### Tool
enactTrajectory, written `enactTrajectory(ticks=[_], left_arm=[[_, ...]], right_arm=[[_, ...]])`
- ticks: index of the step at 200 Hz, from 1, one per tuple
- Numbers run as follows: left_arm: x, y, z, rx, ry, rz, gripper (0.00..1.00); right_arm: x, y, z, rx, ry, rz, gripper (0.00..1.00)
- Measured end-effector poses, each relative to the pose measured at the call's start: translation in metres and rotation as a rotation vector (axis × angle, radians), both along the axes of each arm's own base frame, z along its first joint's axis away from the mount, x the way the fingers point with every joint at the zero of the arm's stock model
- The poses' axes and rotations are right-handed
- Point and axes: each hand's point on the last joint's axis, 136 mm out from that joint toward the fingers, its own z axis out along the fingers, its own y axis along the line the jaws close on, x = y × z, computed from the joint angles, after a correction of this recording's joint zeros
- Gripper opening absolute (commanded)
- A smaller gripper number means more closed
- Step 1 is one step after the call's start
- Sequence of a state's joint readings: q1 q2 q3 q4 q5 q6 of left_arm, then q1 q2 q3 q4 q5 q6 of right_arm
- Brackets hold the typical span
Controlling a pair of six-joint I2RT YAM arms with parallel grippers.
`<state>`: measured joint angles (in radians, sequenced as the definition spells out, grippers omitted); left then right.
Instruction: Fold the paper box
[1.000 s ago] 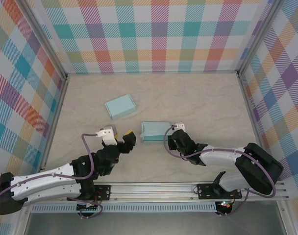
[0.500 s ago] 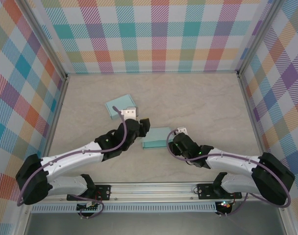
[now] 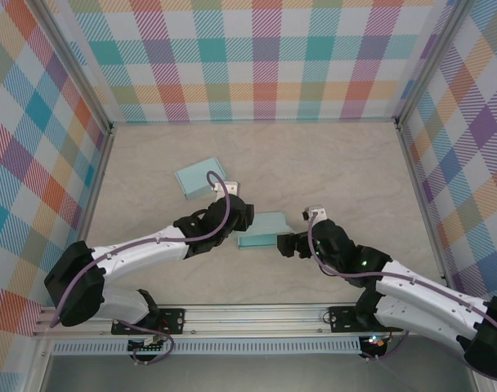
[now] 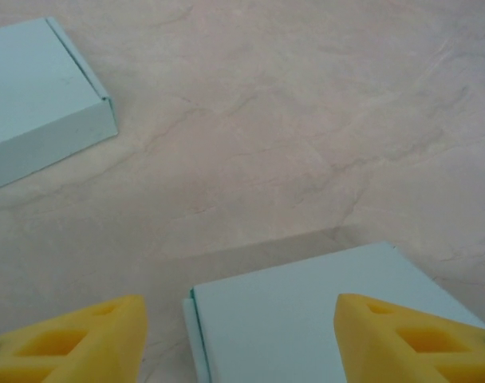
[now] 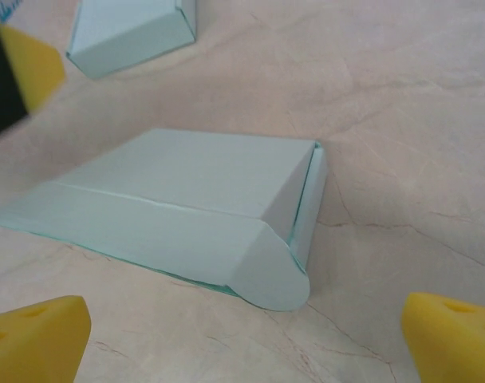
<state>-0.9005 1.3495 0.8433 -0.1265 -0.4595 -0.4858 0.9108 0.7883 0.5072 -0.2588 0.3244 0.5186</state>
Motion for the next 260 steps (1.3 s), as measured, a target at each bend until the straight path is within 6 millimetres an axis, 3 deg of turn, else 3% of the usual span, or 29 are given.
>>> enactTrajectory(ticks=[33,60,80,110,201,260], left_arm=[[-0.009,0.010,-0.027,0.037,0.054,0.012,0.69],[-0.013,0.015,-0.042,0.058,0.088,0.025,0.69],[-0.016,0.019,-0.050,0.067,0.104,0.035,0.68],[-0.020,0.024,-0.062,0.071,0.125,0.051,0.68],[-0.023,0.029,-0.096,0.066,0.171,0.102,0.64],[-0.023,0.029,-0.100,0.032,0.166,0.125,0.61]], right_arm=[[0.008,0.003,0.022,-0.008,0.026,-0.038,1.00],[0.027,0.015,0.022,-0.052,0.086,-0.068,1.00],[0.040,0.023,0.009,-0.092,0.147,-0.078,0.99],[0.048,0.024,-0.028,-0.141,0.271,-0.085,0.95],[0.038,0.010,-0.099,-0.142,0.482,-0.117,0.84],[0.040,0.021,-0.106,-0.102,0.505,-0.094,0.81]])
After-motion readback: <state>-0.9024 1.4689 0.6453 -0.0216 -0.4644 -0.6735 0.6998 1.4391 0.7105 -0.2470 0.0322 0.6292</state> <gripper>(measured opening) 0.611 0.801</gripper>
